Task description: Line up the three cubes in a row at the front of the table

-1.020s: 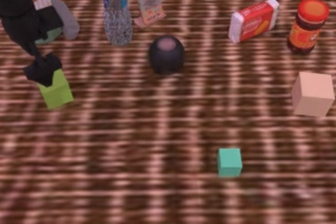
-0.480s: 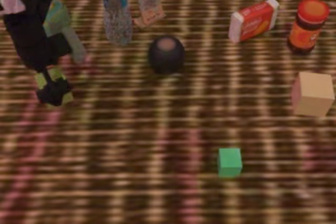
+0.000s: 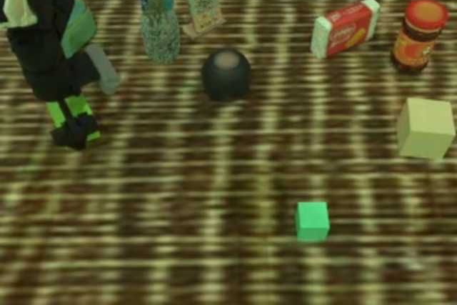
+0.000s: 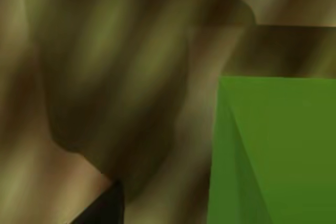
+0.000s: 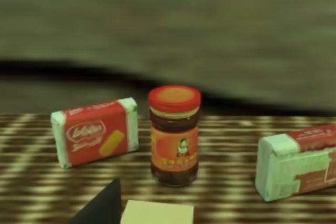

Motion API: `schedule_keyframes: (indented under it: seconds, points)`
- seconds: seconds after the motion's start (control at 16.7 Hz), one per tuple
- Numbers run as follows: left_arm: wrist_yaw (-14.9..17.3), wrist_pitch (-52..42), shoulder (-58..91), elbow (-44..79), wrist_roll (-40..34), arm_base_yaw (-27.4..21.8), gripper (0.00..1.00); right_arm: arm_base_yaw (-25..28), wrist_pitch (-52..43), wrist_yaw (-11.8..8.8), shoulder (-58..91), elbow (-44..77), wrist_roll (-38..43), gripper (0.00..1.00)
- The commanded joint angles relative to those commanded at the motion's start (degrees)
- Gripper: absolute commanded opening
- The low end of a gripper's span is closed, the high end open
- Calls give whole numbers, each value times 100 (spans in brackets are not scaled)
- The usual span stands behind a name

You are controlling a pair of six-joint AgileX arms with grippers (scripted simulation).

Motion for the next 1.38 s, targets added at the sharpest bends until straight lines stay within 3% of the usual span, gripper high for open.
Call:
schedule_keyframes:
  seconds: [0.66,1.38]
  points:
    - [0,0,0,0,0,0,2,0,0,0,0,0,0,100]
    - [38,-326,-197,179,-29,20,0,0,0,0,0,0,0,100]
